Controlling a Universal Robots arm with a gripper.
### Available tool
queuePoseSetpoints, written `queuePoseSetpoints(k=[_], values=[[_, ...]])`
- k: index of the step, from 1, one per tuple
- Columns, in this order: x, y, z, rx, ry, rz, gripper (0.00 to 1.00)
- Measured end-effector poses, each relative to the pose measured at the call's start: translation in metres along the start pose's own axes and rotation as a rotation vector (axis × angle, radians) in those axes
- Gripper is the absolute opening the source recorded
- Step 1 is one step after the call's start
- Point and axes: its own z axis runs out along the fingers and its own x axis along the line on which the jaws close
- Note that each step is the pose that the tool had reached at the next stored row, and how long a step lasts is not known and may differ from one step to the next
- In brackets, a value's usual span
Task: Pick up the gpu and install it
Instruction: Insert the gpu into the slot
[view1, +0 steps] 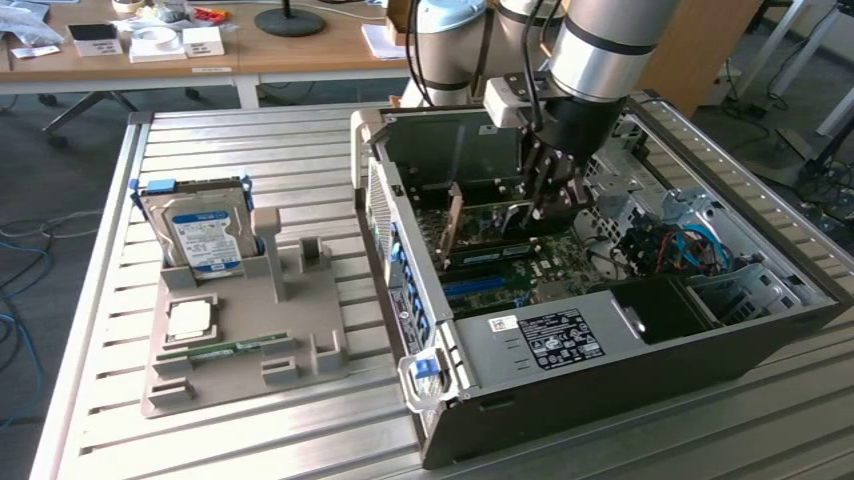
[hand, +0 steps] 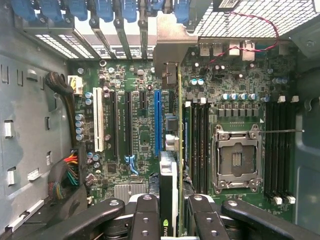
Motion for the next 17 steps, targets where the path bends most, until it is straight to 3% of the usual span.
queuePoseSetpoints(k=[5, 17], values=[[0.0001, 0.0, 0.0004, 0.0002, 0.0046, 0.0, 0.27], [0.0003, 0.0017, 0.0039, 0.0003, 0.0045, -0.001, 0.27]])
